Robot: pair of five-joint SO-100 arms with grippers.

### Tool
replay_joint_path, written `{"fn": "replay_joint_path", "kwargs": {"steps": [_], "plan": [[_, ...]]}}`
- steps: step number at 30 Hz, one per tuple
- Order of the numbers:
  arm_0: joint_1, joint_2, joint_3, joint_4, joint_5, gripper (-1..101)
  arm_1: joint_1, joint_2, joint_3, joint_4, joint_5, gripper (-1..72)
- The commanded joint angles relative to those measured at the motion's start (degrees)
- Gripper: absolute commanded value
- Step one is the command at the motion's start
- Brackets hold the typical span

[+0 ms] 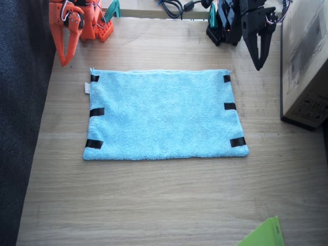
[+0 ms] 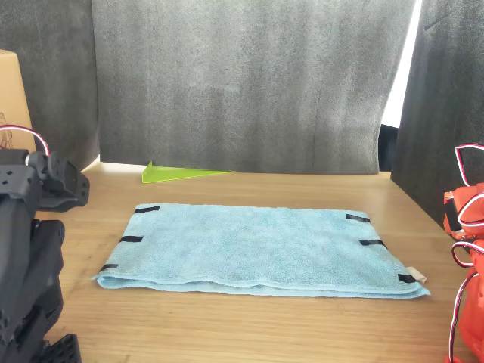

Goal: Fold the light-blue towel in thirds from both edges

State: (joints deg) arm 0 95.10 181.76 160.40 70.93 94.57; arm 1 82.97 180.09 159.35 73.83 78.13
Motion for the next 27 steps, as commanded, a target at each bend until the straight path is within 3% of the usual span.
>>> {"fn": "replay_joint_path", "kwargs": {"steps": [1, 27], "plan": [[-0.26, 0.35, 0.18, 0.62, 1.05, 0, 1.67, 0.44, -0.26, 1.23, -0.79, 0.0], [-0.18, 0.35, 0.18, 0.44, 0.62, 0, 1.67, 0.44, -0.26, 1.23, -1.41, 0.0]]}}
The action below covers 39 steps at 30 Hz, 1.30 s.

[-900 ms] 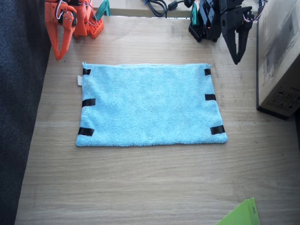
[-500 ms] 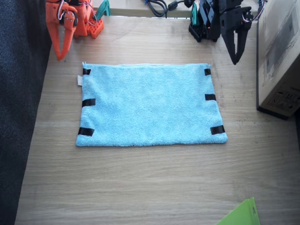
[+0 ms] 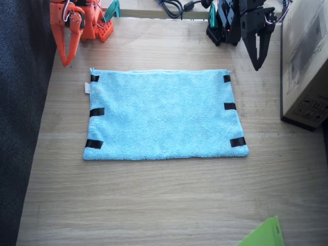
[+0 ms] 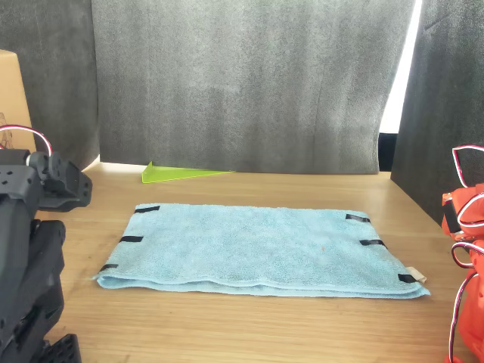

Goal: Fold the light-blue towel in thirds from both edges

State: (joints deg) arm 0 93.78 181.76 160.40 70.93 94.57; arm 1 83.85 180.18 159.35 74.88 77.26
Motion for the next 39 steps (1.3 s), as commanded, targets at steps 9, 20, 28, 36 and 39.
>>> {"fn": "replay_joint_path", "kwargs": {"steps": [9, 20, 28, 36, 39], "plan": [[1.05, -1.58, -2.02, 1.05, 1.49, 0, -0.44, -3.96, -5.45, 1.49, -4.13, 0.0], [2.20, -19.86, -18.63, 0.62, 4.31, 0, 0.88, -36.12, -31.20, 1.32, -5.63, 0.0], [-1.76, -42.54, -34.10, 1.67, 4.31, 0, 10.37, -75.41, -61.35, 15.47, -2.29, 3.7], [-6.86, -60.56, -38.76, 2.64, 4.66, 4, 15.91, -88.68, -62.93, 13.45, 0.18, 8.6], [-6.77, -61.96, -38.06, 2.72, 4.92, 11, 14.68, -90.79, -62.23, 12.22, 0.26, 9.7]]}}
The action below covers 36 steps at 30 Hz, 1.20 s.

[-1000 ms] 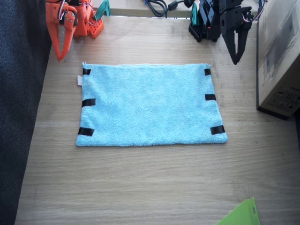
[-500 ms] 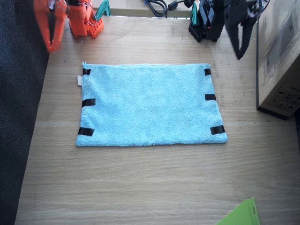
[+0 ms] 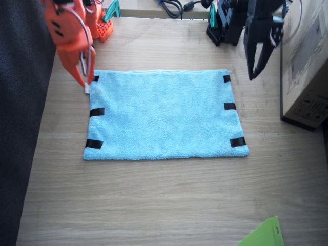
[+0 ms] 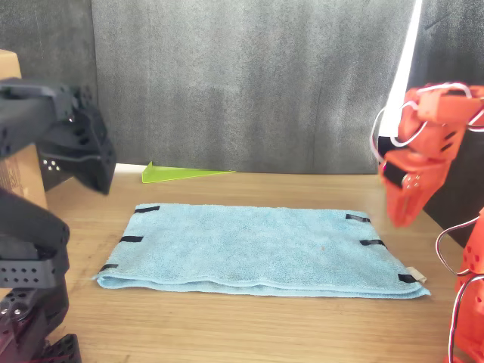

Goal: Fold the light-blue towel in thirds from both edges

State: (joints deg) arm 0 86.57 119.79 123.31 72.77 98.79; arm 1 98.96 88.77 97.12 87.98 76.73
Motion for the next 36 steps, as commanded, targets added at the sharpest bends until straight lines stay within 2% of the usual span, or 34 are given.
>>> {"fn": "replay_joint_path", "kwargs": {"steps": [1, 5, 10, 15, 24, 30, 36], "plan": [[0.44, 0.00, -0.53, 1.05, 0.70, 13, -0.88, 0.62, 0.70, -1.41, 0.62, 11.0], [0.35, 0.35, 1.67, 1.14, 0.88, 18, -1.49, 0.79, 1.85, -1.49, 0.26, 20.3], [0.00, -0.18, 2.64, 0.70, 0.70, 18, -1.58, 0.62, 3.16, -2.29, -0.35, 20.4], [-2.11, 0.18, 4.22, 0.70, 0.53, 14, -0.44, 0.53, 5.89, -3.52, -0.53, 20.2], [-4.04, -3.25, 4.83, 1.23, 0.00, 20, -0.62, 0.35, 6.86, -4.39, -1.05, 20.4], [-8.61, -6.15, 5.01, 0.70, -0.26, 20, -1.05, -0.88, 6.24, -5.10, -1.67, 20.6], [-9.05, -10.46, 3.96, 0.00, -0.62, 20, -1.49, -1.49, 6.50, -5.54, -2.20, 20.7]]}}
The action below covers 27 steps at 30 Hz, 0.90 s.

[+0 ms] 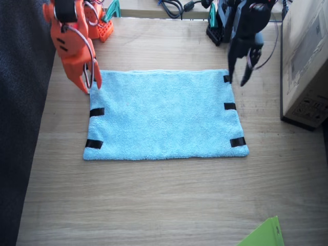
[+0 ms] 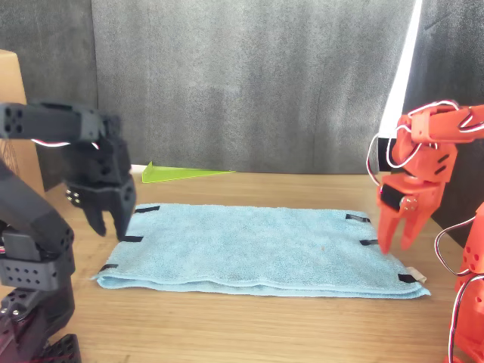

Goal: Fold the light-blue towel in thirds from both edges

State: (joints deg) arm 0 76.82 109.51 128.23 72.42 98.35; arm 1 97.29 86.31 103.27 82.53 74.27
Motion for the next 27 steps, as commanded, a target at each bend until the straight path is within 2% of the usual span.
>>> {"fn": "replay_joint_path", "kwargs": {"steps": [1, 11, 27], "plan": [[0.79, -0.53, -0.97, 0.26, -0.18, 21, 0.09, 0.97, 0.35, -0.09, 0.09, 20.8], [2.02, -0.18, -0.62, 0.53, 0.53, 21, 0.26, 0.70, 0.44, -0.09, 0.35, 21.1], [2.02, -9.40, -6.94, 2.02, 0.88, 21, 0.70, 0.35, 0.62, -0.18, 0.88, 21.2]]}}
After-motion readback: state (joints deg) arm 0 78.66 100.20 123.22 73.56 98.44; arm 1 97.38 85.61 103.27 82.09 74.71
